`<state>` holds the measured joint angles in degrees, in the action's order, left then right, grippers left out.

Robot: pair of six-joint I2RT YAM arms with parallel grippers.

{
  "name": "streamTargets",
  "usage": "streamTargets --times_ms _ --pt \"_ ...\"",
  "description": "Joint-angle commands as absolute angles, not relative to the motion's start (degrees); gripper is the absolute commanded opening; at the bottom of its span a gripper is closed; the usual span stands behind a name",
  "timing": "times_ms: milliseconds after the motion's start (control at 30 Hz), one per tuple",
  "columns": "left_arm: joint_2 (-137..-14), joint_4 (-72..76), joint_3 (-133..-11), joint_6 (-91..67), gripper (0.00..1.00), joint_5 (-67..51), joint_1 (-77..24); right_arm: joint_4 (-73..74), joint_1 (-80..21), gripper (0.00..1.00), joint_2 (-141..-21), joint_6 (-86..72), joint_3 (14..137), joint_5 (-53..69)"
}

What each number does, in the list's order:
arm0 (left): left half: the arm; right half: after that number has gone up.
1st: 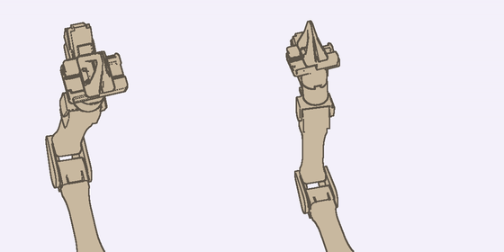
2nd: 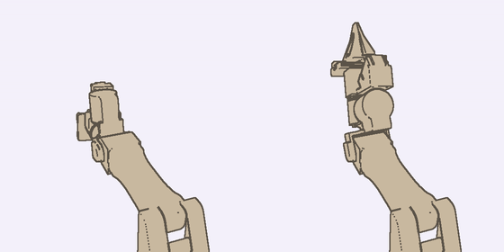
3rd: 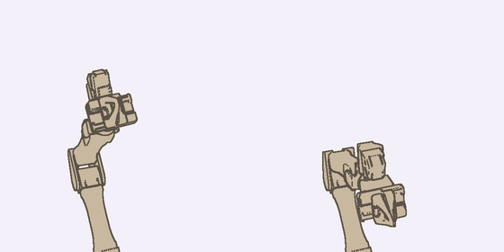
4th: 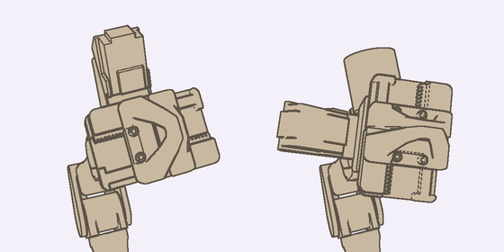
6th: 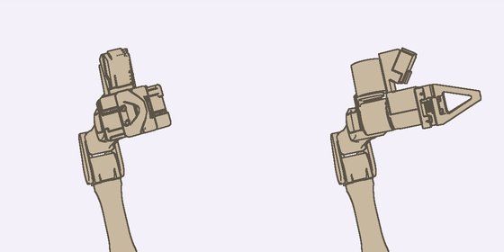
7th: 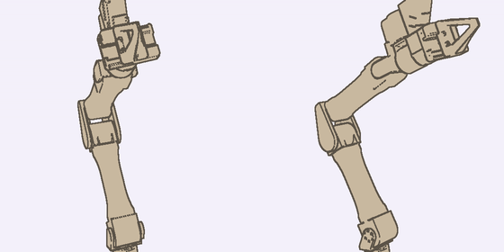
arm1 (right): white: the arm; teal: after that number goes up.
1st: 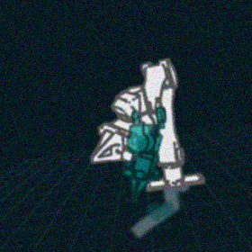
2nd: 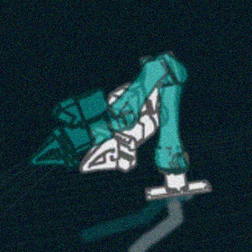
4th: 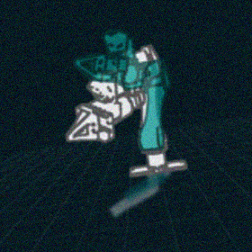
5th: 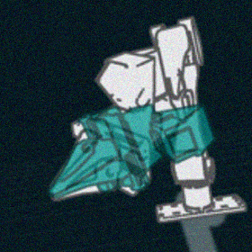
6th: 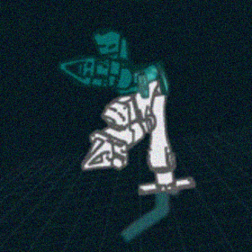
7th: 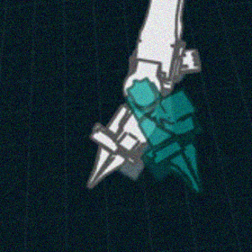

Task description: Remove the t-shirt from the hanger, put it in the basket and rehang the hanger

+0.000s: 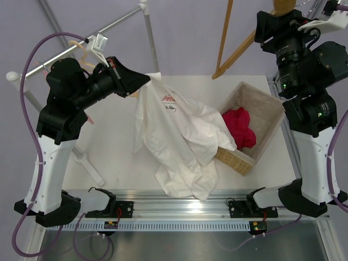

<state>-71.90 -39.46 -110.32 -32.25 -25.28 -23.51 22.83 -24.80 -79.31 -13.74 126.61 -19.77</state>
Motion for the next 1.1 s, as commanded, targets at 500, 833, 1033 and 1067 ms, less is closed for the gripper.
streamTargets --times_ms 500,833,1033,1067 --pt "-73.1 -23.1 -114.2 -43.9 0.00 -33.6 -23.5 29.5 -24.2 0.00 -61.0 -11.1 109.3 -23.2" --pt "-80.1 -29.8 -114.2 -40.4 0.28 -30.3 -24.2 36.7 -24.3 0.00 -57.7 -8.0 108.9 -22.9" --pt "-76.6 -38.3 -114.3 -32.6 0.99 -26.7 -24.2 45.7 -24.3 0.00 -59.6 -4.5 110.6 -17.1" --pt "-75.2 -38.8 -114.2 -32.2 0.99 -26.8 -24.2 48.7 -24.3 0.00 -60.4 -4.0 110.7 -15.1"
